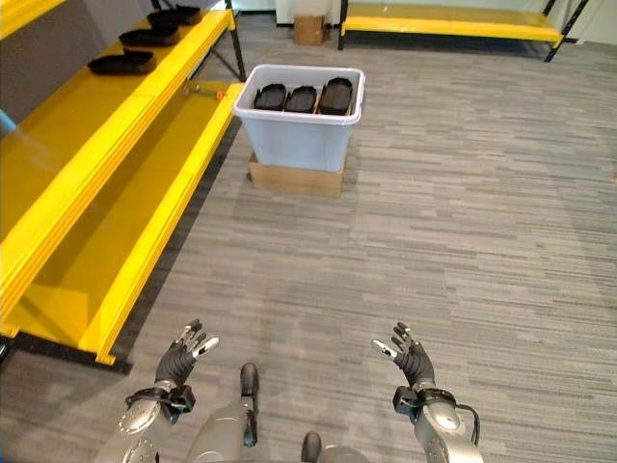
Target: Move parts from the plastic box to the shelf.
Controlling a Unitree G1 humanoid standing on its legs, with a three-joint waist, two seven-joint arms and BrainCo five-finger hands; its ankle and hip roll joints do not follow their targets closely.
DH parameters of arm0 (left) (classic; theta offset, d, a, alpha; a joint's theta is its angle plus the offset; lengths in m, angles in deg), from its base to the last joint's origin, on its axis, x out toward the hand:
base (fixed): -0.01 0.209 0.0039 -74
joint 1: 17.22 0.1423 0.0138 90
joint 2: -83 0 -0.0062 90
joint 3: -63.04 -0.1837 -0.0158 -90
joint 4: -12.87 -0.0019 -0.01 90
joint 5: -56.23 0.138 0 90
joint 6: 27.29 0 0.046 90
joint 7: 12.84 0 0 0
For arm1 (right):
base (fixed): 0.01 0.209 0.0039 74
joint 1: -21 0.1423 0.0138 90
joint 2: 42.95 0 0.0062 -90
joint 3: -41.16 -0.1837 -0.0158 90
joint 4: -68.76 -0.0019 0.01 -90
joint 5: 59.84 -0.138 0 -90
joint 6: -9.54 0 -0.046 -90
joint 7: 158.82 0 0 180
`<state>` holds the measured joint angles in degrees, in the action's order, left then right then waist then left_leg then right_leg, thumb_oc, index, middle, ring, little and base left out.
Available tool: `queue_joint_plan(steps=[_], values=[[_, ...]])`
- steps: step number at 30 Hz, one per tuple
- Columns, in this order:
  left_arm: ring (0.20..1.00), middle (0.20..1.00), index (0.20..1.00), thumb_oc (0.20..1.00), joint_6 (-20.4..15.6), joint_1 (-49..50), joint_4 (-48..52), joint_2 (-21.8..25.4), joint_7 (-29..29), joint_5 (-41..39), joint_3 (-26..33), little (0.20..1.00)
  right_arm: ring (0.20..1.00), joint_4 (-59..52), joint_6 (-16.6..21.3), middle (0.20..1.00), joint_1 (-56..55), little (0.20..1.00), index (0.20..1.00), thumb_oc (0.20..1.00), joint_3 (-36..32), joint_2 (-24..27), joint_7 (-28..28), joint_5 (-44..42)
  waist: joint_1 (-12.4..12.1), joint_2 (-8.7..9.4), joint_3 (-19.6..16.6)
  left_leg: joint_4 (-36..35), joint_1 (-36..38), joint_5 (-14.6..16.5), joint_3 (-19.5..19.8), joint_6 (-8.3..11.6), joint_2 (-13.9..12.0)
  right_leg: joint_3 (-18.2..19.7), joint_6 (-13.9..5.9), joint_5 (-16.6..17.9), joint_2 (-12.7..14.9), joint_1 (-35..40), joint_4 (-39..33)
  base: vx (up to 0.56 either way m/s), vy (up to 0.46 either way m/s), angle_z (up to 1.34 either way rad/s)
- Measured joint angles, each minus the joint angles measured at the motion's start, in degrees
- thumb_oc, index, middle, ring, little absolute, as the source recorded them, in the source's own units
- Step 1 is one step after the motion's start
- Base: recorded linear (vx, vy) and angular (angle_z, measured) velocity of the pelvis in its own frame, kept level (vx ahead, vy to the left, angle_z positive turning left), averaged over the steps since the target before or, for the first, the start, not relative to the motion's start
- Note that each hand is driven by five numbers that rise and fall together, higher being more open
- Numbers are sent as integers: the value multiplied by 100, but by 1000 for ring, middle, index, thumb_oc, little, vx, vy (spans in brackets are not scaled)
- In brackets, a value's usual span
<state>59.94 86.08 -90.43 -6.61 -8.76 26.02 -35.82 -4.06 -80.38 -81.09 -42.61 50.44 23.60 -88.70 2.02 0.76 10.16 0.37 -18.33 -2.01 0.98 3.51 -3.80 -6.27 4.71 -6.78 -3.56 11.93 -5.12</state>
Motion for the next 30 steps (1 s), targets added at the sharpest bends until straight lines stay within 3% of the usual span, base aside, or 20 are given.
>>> queue_joint_plan(steps=[1, 3, 5, 6, 7, 8, 11, 14, 17, 18, 19, 20, 21, 23, 24, 27, 29, 30], values=[[1000, 1000, 1000, 1000, 0, -14, -23, -2, -5, 1, 49, 1000, 1000, 18, -2, 1000, -10, 1000, 1000, 1000, 13, 13, -9, 11, -37, -26, -11, -98, 89, -16, 102, -3, 15, 75, 44, -48, -9, 44, -5, 288, 147, -46], [1000, 1000, 1000, 1000, 1, -73, -31, -59, 3, 0, 83, 1000, 1000, 18, -21, 1000, -167, 1000, 1000, 1000, -15, 31, -12, 84, 27, -113, -49, -119, 439, -141, -355, -179, -5, 199, -232, -254, 28, 330, -5, 239, 136, -33], [1000, 1000, 1000, 1000, -11, -102, 21, -35, 4, -1, 84, 1000, 1000, 22, -50, 1000, -263, 1000, 1000, 1000, 75, -1, -55, 98, 24, 12, -89, -244, 672, -1001, -327, -410, 137, 264, -549, -448, 193, 441, 133, 314, 214, -24], [1000, 1000, 1000, 1000, -14, -114, 18, 11, 2, -2, 84, 1000, 1000, 33, -68, 1000, -291, 1000, 1000, 1000, 77, -65, -79, 99, 21, 124, -106, -201, 682, -982, -365, -413, 216, 260, -605, -511, 281, 484, 168, 406, 305, -13], [1000, 1000, 1000, 1000, -8, -171, 6, 41, 5, -3, 82, 1000, 1000, -10, -68, 1000, -309, 1000, 1000, 1000, 91, -149, -103, 100, 32, 284, -171, -149, 695, -880, -391, -561, 426, 231, -671, -542, 501, 459, 295, 270, 242, 6], [1000, 1000, 1000, 1000, -9, -236, 6, 33, 4, -3, 72, 1000, 1000, -7, -65, 1000, -332, 1000, 1000, 1000, 101, -160, -111, 100, 15, 327, -161, -79, 699, -856, -395, -587, 503, 204, -728, -582, 593, 453, 394, 263, 249, 18], [1000, 1000, 1000, 1000, -14, -457, 8, 63, 10, -14, 61, 1000, 1000, 2, -95, 1000, -91, 1000, 1000, 1000, 119, -230, -181, 100, -93, 318, -154, 194, 758, -398, -531, -833, 836, 214, -913, -641, 973, 332, 898, 237, 247, 3], [1000, 1000, 1000, 1000, -17, -443, 12, 76, 13, -19, 55, 1000, 1000, -39, -89, 1000, 60, 1000, 1000, 1000, 122, -267, -219, 101, -200, 165, -182, 143, 938, -298, -573, -942, 900, 206, -1081, -788, 1102, 121, 1470, 28, 29, -10], [1000, 1000, 1000, 1000, -26, -520, 16, 129, 15, -21, 63, 1000, 1000, -46, -89, 1000, 91, 1000, 1000, 1000, 129, -267, -220, 100, -256, 133, -192, 143, 945, -266, -540, -985, 906, 233, -1102, -772, 1195, -92, 1202, 314, 404, 8], [1000, 1000, 1000, 1000, 6, -678, -85, 202, 20, -10, -39, 1000, 1000, -86, -73, 1000, 143, 1000, 1000, 1000, 142, -342, -212, 99, -243, 49, -29, 444, 1004, 169, -683, -1367, 1070, 382, -1483, -704, 1271, -931, 3136, 262, 367, 8], [1000, 1000, 1000, 1000, 13, -594, -66, 201, 18, -6, -102, 1000, 1000, -200, -81, 1000, 71, 1000, 1000, 1000, 101, -232, -220, 99, -154, -96, -7, 404, 1118, 151, -597, -1106, 958, 286, -1497, -614, 1279, -1498, 4421, 179, 198, 21], [1000, 1000, 1000, 1000, 12, -541, -76, 246, 11, -2, -103, 1000, 1000, -181, -81, 1000, 33, 1000, 1000, 1000, 108, -313, -230, 99, -54, -58, -29, 360, 1213, 186, -569, -1162, 1042, 259, -1471, -531, 1412, -1792, 4970, 209, 164, 50], [1000, 1000, 1000, 1000, 5, -372, -25, 277, 18, -1, -109, 1000, 1000, -135, -96, 1000, -190, 1000, 1000, 1000, 204, -336, -236, 100, 57, -128, -45, 347, 1437, 282, -588, -1203, 1057, 228, -1167, -290, 1480, -2282, 5412, 230, 128, 53], [1000, 1000, 1000, 1000, 5, -269, 43, 277, 16, 0, -102, 1000, 1000, -74, -113, 1000, -215, 1000, 1000, 1000, 228, -328, -232, 99, 73, -160, -55, 259, 1527, 304, -529, -1251, 1049, 197, -1024, -167, 1430, -2506, 5448, 222, 80, 18], [1000, 1000, 1000, 1000, 8, -223, 91, 256, 34, -1, -68, 1000, 1000, -9, -114, 1000, -88, 1000, 1000, 1000, 214, -332, -238, 97, 62, -271, -7, 169, 1524, 307, -421, -1386, 944, 293, -1090, -477, 1099, -2731, 4924, 215, 26, -17], [1000, 1000, 1000, 1000, 16, -292, 89, 261, 6, -1, -72, 1000, 1000, -80, -112, 1000, -24, 1000, 1000, 1000, 197, -326, -248, 93, 200, -315, 136, 142, 1591, 233, -258, -1348, 838, -99, -1058, -559, 968, -2755, 3630, 219, -33, 9], [1000, 1000, 1000, 1000, 14, -342, 76, 258, 4, -1, -69, 1000, 1000, -74, -113, 1000, -89, 1000, 1000, 1000, 203, -324, -245, 92, 252, -198, 208, 47, 1769, 298, -229, -1264, 835, -260, -1074, -221, 938, -2808, 2476, 279, -81, 15], [1000, 1000, 1000, 1000, 16, -345, 61, 259, 3, 4, -69, 1000, 1000, -76, -113, 1000, -110, 1000, 1000, 1000, 205, -333, -245, 93, 293, -113, 198, -19, 1840, 341, -217, -1204, 837, -275, -1168, 163, 918, -2849, 1475, 299, -89, 4]])
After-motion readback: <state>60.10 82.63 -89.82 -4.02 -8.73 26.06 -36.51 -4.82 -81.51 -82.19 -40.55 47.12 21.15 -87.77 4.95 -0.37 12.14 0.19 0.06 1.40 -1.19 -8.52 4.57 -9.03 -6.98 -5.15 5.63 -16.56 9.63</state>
